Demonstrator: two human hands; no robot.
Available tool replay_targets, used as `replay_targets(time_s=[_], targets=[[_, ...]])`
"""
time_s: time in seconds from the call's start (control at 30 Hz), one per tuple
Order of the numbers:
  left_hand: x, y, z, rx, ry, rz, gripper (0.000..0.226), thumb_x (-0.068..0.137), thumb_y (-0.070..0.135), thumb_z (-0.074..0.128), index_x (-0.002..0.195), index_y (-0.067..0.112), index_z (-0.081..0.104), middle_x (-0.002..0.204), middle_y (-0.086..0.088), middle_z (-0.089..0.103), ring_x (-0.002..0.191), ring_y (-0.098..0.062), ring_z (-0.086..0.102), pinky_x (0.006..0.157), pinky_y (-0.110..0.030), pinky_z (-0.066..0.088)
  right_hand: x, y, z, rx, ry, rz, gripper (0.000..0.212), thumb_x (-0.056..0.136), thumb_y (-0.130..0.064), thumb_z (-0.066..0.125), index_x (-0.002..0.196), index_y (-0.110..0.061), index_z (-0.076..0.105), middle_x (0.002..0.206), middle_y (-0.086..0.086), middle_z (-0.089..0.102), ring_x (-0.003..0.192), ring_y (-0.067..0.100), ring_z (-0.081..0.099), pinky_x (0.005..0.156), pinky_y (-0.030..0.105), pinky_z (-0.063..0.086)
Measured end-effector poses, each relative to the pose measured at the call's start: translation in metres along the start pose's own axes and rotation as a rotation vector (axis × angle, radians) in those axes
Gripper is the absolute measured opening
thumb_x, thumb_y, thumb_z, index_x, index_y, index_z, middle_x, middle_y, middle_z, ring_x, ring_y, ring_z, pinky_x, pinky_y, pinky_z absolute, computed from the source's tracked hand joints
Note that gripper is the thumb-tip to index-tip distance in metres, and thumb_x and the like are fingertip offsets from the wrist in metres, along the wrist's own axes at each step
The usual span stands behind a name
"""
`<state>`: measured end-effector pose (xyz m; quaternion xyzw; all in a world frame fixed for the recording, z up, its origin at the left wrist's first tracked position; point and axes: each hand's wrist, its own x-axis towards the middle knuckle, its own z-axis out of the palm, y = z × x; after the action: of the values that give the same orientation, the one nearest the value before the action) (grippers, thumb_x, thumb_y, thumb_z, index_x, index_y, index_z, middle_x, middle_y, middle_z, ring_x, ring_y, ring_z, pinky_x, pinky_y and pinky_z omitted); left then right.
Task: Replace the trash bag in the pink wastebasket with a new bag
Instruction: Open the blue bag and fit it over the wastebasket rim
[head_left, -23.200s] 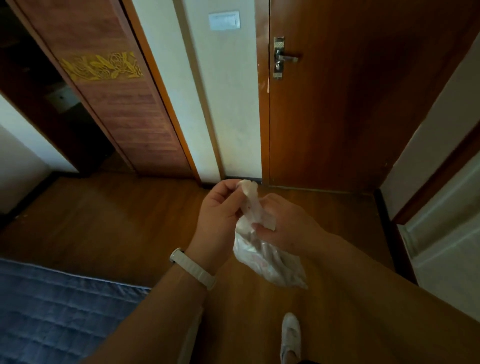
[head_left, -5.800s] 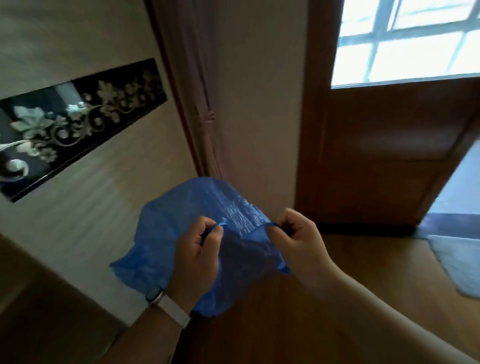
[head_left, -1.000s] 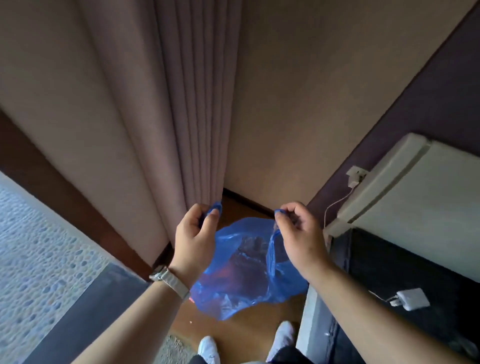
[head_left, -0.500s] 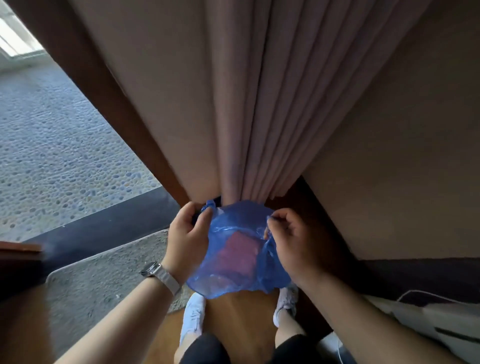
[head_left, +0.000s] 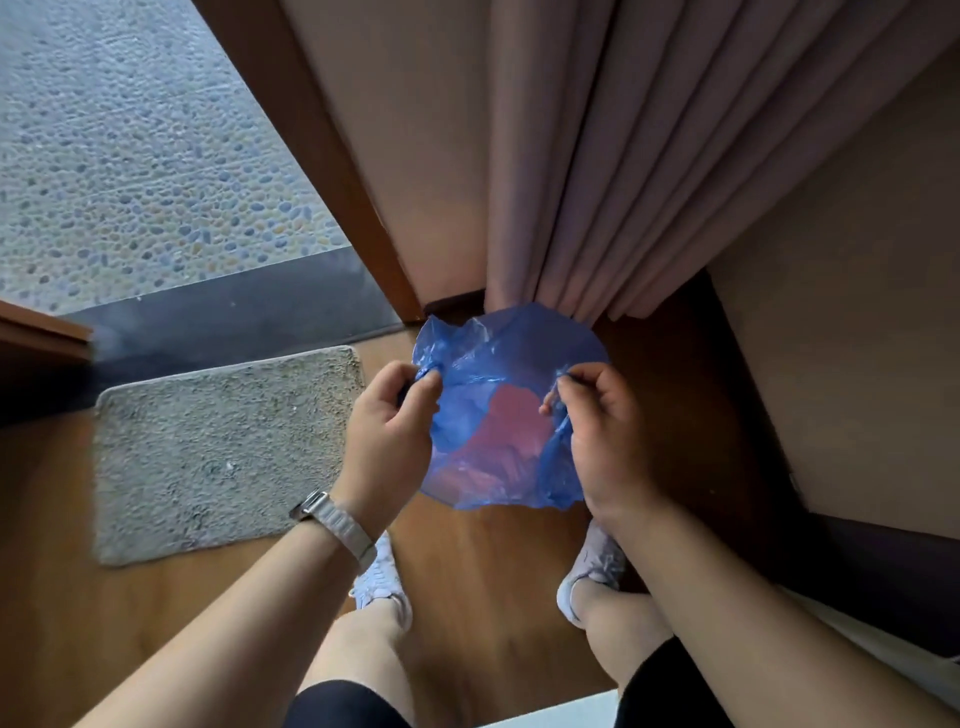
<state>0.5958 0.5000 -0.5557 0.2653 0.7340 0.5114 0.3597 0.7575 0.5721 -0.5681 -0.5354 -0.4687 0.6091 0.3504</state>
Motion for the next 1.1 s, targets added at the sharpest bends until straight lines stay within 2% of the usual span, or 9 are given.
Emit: replay_targets(time_s=[0.23, 0.43, 0.57, 0.63, 0.7, 0.77, 0.93, 1.03, 1.1], targets=[[-0.025, -0.098, 0.003, -0.13, -0.001, 0.013, 0.016, 0.084, 0.023, 0.058, 0.073, 0.012, 0.064, 0.065, 0.004, 0.06, 0.063, -0.013, 0.055, 0.066, -0.029, 0.045, -0.003, 0.1, 0.014, 0.075, -0.056, -0.098, 0.006, 0.092, -0.009, 0.055, 0.089, -0.003, 0.055, 0.072, 0.01, 0.061, 0.067, 0.013, 0.057, 0.067, 0.021, 0.047], [-0.073, -0.159, 0.005, -0.204, -0.029, 0.122, 0.014, 0.081, 0.024, 0.06, 0.08, 0.015, 0.07, 0.074, -0.001, 0.064, 0.073, -0.013, 0.056, 0.07, -0.025, 0.045, -0.035, 0.158, 0.002, 0.037, -0.187, -0.218, 0.004, 0.084, -0.02, 0.056, 0.086, -0.016, 0.057, 0.072, 0.003, 0.063, 0.07, 0.016, 0.06, 0.07, 0.027, 0.049], [-0.091, -0.183, 0.003, -0.238, -0.007, 0.115, 0.021, 0.08, 0.021, 0.058, 0.094, 0.013, 0.072, 0.078, 0.008, 0.07, 0.077, -0.008, 0.06, 0.076, -0.024, 0.048, -0.049, 0.173, -0.011, -0.031, -0.221, -0.25, 0.006, 0.08, -0.02, 0.058, 0.085, -0.024, 0.059, 0.079, -0.001, 0.065, 0.08, 0.018, 0.062, 0.079, 0.034, 0.052], [-0.096, -0.192, 0.002, -0.234, 0.021, 0.069, 0.032, 0.078, 0.023, 0.061, 0.105, 0.01, 0.071, 0.089, 0.0, 0.072, 0.085, -0.013, 0.062, 0.083, -0.032, 0.05, -0.051, 0.177, -0.016, -0.068, -0.212, -0.253, 0.008, 0.079, -0.022, 0.06, 0.085, -0.027, 0.061, 0.08, -0.005, 0.064, 0.081, 0.015, 0.061, 0.081, 0.036, 0.052], [-0.095, -0.199, 0.002, -0.217, 0.006, 0.053, 0.046, 0.074, 0.031, 0.066, 0.114, 0.009, 0.068, 0.101, -0.011, 0.072, 0.091, -0.018, 0.064, 0.088, -0.039, 0.052, -0.047, 0.181, -0.019, -0.123, -0.205, -0.284, 0.009, 0.079, -0.024, 0.062, 0.084, -0.031, 0.062, 0.078, -0.011, 0.062, 0.078, 0.008, 0.06, 0.077, 0.029, 0.051], [-0.085, -0.205, 0.002, -0.184, -0.024, 0.062, 0.053, 0.073, 0.033, 0.068, 0.121, 0.01, 0.065, 0.108, -0.014, 0.07, 0.093, -0.017, 0.065, 0.086, -0.036, 0.053, -0.037, 0.183, -0.019, -0.154, -0.214, -0.322, 0.011, 0.081, -0.022, 0.062, 0.083, -0.033, 0.061, 0.076, -0.015, 0.061, 0.075, 0.002, 0.057, 0.074, 0.023, 0.048], [-0.049, -0.224, 0.011, -0.154, -0.067, 0.066, 0.039, 0.078, 0.016, 0.064, 0.117, 0.012, 0.064, 0.108, -0.002, 0.072, 0.096, -0.01, 0.066, 0.085, -0.025, 0.052, 0.006, 0.186, -0.014, -0.225, -0.211, -0.362, 0.013, 0.081, -0.021, 0.06, 0.085, -0.033, 0.059, 0.078, -0.012, 0.059, 0.072, 0.0, 0.055, 0.071, 0.018, 0.046], [-0.022, -0.238, 0.012, -0.053, -0.071, 0.058, 0.038, 0.074, 0.03, 0.07, 0.111, 0.026, 0.064, 0.112, 0.001, 0.071, 0.107, -0.016, 0.065, 0.094, -0.036, 0.051, 0.034, 0.193, -0.016, -0.399, -0.184, -0.438, 0.012, 0.08, -0.021, 0.059, 0.086, -0.031, 0.057, 0.084, -0.012, 0.06, 0.08, 0.004, 0.057, 0.079, 0.021, 0.047], [-0.003, -0.25, 0.013, 0.039, -0.035, 0.034, 0.045, 0.069, 0.039, 0.069, 0.112, 0.034, 0.059, 0.117, 0.003, 0.067, 0.112, -0.011, 0.061, 0.098, -0.034, 0.049, 0.056, 0.199, -0.02, -0.558, -0.116, -0.543, 0.014, 0.078, -0.021, 0.06, 0.092, -0.019, 0.06, 0.094, -0.004, 0.058, 0.092, 0.012, 0.056, 0.089, 0.022, 0.043]])
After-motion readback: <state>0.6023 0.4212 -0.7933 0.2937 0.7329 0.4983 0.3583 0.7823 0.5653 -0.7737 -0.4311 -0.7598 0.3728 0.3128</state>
